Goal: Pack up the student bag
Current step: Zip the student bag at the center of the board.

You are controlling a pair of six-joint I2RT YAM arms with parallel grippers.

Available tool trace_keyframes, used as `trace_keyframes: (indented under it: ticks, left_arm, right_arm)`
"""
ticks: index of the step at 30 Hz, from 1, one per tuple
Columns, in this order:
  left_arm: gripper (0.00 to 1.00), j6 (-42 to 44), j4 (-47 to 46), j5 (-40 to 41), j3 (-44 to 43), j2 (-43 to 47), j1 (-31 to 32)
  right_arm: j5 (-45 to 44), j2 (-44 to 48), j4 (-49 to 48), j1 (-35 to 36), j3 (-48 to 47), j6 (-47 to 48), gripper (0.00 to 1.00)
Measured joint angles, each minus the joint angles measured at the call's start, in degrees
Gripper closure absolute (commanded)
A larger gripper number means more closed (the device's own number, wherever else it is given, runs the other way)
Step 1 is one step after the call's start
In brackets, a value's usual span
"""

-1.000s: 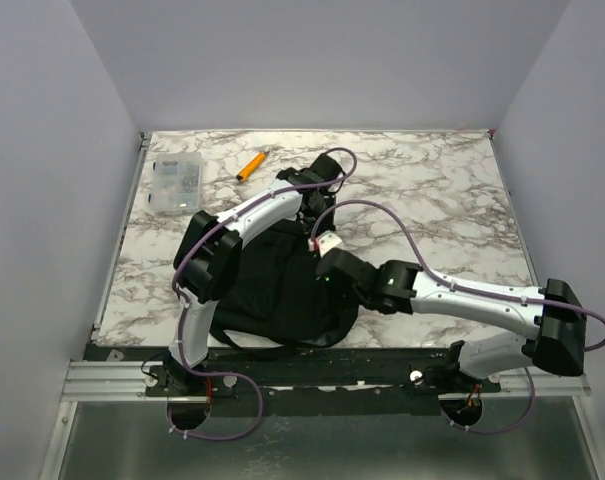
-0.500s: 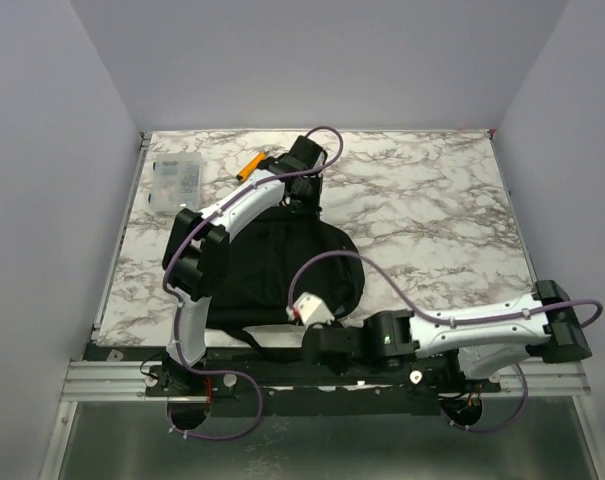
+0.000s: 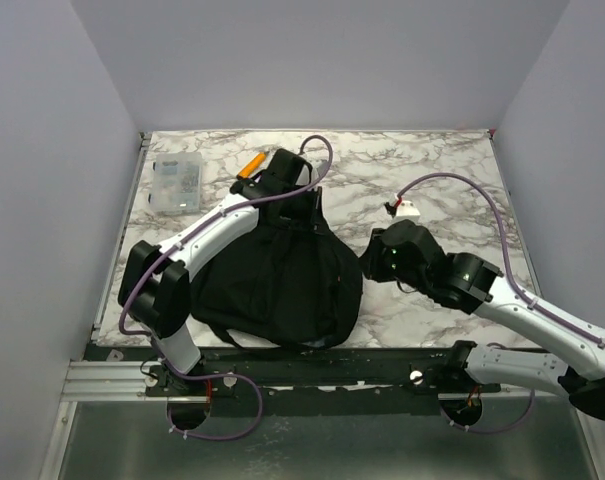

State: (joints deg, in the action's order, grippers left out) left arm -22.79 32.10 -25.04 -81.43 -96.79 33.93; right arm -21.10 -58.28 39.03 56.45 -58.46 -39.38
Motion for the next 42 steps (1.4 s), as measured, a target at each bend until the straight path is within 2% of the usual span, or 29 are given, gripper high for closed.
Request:
trace_keyframes:
  ticks: [3, 4, 7, 8, 10, 12, 13, 16, 20, 22, 24, 25, 29, 35, 38, 40, 42]
  left_arm:
    - [0.99, 1.2, -0.3, -2.1, 1.0, 0.2, 1.9]
    - [0.92, 1.6, -0.4, -2.7, 1.4, 0.2, 2.6]
    - [0.52, 3.0, -0.3, -3.7, 2.4, 0.3, 5.2]
    - [0.43, 2.8, -0.5, -4.1, 2.8, 0.5, 5.7]
    - [0.34, 2.6, -1.2, -4.5, 5.2, 2.6, 6.8]
    - [0.2, 1.9, -1.1, -4.4, 8.6, 6.9, 7.2]
    - [0.18, 1.4, -0.9, -4.1, 10.4, 9.8, 7.1]
    - [0.18, -0.5, -0.9, -2.8, 16.0, 19.5, 6.9]
    - [0.37, -4.6, -2.7, -2.7, 25.6, 31.6, 7.3]
    - [0.51, -7.6, -5.1, -2.7, 31.5, 36.6, 9.9]
    - [0.61, -10.1, -7.9, -2.4, 35.4, 38.8, 13.8]
    - [0.62, -11.6, -9.6, -2.2, 36.7, 39.2, 15.8]
    - [0.62, -16.1, -16.4, -0.9, 38.5, 37.6, 21.6]
    - [0.71, -19.8, -22.0, 1.6, 35.9, 29.1, 27.5]
    - [0.72, -20.9, -22.7, 3.2, 35.4, 25.9, 28.4]
    - [0.69, -21.1, -22.4, 5.6, 35.1, 24.0, 28.6]
    - [0.61, -21.1, -21.7, 8.3, 34.9, 22.8, 28.7]
  right_arm:
    - [5.2, 0.5, -2.6, -6.6, 3.0, 0.4, 0.61]
    - [7.2, 0.4, -3.4, -8.6, 4.0, 0.4, 0.56]
    - [14.8, -0.2, -5.4, -15.6, 7.3, 0.6, 0.37]
    - [16.7, -0.3, -5.7, -17.1, 7.9, 0.7, 0.31]
    - [21.2, -0.4, -6.6, -18.3, 8.6, 0.8, 0.26]
    - [26.1, -0.5, -8.2, -18.4, 9.0, 1.0, 0.25]
    - [28.5, -0.7, -9.0, -18.4, 9.2, 1.0, 0.24]
    - [34.6, -2.2, -10.6, -18.4, 9.8, 1.6, 0.22]
    - [36.9, -4.7, -9.0, -18.4, 10.5, 2.7, 0.25]
    - [36.9, -4.8, -8.1, -18.4, 11.5, 3.1, 0.29]
    - [36.9, -4.7, -7.4, -18.4, 12.1, 3.2, 0.39]
    - [37.0, -4.6, -7.2, -18.4, 12.5, 3.2, 0.45]
    - [37.0, -4.3, -6.7, -18.4, 14.0, 3.2, 0.53]
    - [37.6, -4.0, -7.9, -18.4, 16.9, 2.4, 0.83]
    - [38.3, -4.0, -8.5, -18.4, 17.0, 2.0, 0.99]
    - [38.9, -3.8, -8.9, -18.4, 17.1, 1.9, 1.0]
    - [39.2, -3.4, -9.2, -18.4, 17.2, 1.9, 1.0]
